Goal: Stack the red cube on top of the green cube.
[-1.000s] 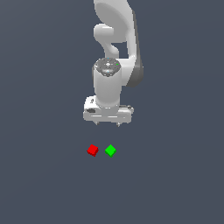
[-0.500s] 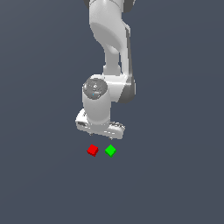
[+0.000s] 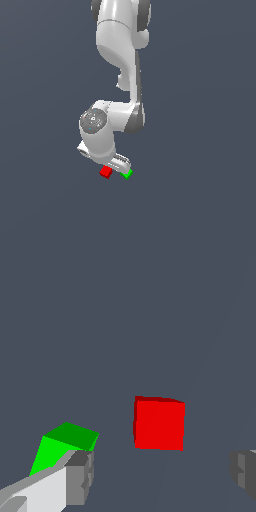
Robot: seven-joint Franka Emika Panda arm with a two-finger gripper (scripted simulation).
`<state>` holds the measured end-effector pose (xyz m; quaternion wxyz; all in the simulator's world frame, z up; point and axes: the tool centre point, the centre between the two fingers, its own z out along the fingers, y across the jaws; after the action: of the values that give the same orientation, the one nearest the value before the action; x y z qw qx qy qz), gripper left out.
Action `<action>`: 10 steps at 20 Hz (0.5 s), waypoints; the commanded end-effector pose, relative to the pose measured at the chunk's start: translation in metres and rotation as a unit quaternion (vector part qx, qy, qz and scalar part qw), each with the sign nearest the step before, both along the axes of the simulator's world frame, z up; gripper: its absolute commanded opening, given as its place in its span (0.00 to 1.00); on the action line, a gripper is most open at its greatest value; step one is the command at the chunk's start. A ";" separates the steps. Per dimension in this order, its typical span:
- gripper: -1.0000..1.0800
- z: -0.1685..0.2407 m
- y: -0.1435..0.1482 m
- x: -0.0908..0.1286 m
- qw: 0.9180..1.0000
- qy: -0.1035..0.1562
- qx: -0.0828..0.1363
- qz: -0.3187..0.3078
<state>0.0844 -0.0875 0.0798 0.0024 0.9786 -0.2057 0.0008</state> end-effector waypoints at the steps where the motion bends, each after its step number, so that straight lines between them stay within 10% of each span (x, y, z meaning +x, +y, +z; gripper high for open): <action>1: 0.96 -0.005 -0.005 0.004 1.000 0.000 0.001 -0.013; 10: 0.96 -0.010 -0.011 0.007 1.000 0.001 0.002 -0.025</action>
<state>0.0916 -0.0986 0.0699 0.0003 0.9732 -0.2301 -0.0003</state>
